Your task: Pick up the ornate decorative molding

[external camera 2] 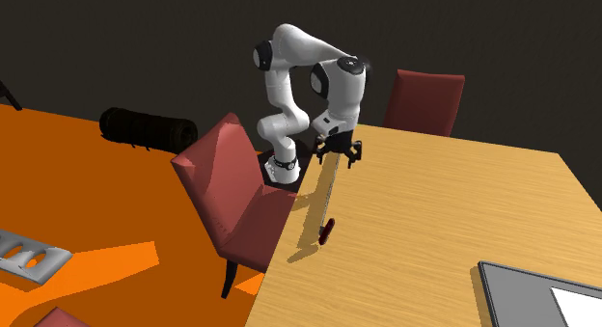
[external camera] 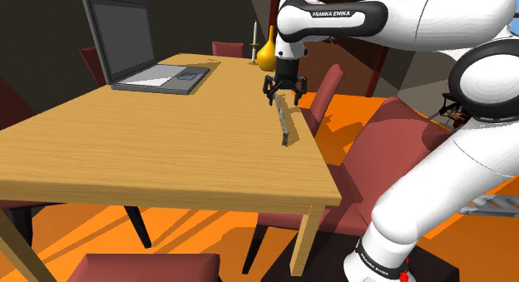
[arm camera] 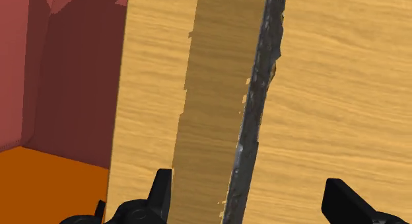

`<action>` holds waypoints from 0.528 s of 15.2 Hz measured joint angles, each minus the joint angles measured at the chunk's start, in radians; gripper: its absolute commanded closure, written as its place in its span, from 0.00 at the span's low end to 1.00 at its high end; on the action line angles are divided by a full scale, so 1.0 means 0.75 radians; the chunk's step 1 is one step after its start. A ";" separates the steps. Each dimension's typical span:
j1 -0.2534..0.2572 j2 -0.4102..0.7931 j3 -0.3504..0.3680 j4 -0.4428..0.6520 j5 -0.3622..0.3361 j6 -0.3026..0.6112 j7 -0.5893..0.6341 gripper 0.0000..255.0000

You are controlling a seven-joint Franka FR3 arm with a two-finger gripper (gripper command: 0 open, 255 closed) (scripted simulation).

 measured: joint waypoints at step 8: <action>-0.026 0.074 0.000 -0.047 -0.014 0.114 0.120 0.00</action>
